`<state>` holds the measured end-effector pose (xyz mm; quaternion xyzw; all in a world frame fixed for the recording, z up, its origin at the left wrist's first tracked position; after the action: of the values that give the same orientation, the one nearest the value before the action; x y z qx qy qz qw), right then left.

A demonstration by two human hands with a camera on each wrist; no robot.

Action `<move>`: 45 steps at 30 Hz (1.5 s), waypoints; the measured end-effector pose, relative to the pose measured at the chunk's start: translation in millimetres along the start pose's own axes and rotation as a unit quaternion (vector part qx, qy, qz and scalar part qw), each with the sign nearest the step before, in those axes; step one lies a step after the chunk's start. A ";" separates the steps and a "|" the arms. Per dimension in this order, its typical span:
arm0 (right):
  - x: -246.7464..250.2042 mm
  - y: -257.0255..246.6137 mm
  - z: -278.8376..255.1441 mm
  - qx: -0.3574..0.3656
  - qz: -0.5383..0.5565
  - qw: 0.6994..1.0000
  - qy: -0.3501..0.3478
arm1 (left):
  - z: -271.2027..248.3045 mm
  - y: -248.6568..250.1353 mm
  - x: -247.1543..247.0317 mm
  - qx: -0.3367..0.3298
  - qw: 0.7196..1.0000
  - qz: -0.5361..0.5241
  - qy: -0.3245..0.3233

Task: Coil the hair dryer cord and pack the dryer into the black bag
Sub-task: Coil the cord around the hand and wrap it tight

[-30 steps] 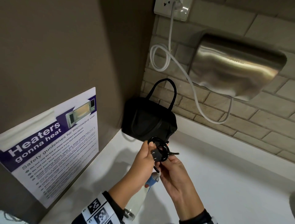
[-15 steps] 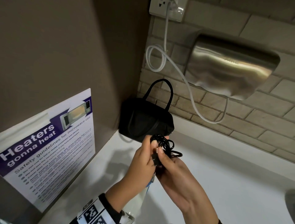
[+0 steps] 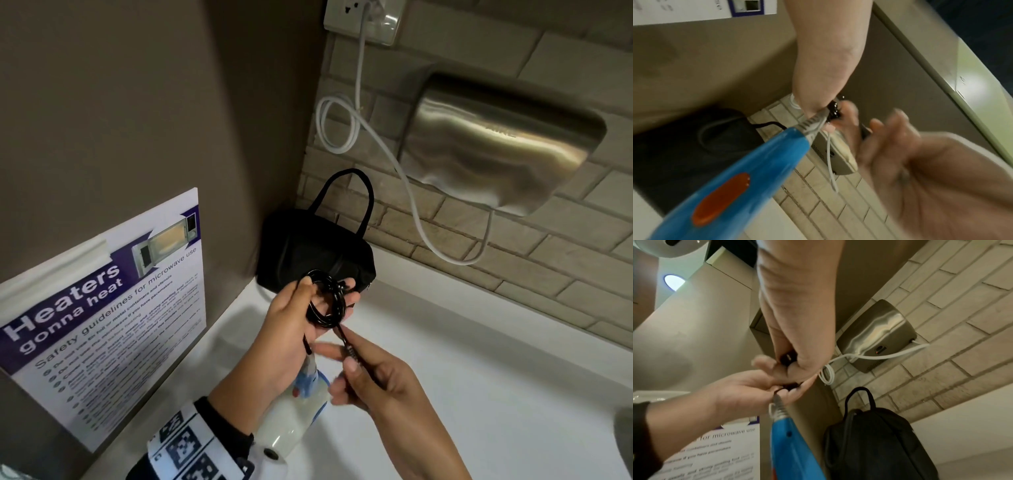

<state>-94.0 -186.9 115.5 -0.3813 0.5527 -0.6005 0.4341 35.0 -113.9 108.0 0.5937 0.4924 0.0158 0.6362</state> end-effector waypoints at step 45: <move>5.6 40.5 15.0 -0.112 0.235 0.940 0.221 | 0.1 0.9 4.4 0.048 0.997 0.050 0.041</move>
<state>-77.8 -197.6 76.5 -0.1441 0.7721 -0.4849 0.3846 37.8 -111.0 106.0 0.6462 0.4883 0.0482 0.5846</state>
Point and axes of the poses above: each hand's wrist, its own z-axis towards the middle knuckle, its own x-axis out of the back of the hand, y = z × x, the point moved 1 cm from there along z, towards the middle knuckle, and after that the axes turned 9 degrees about x, right-handed, at the moved point
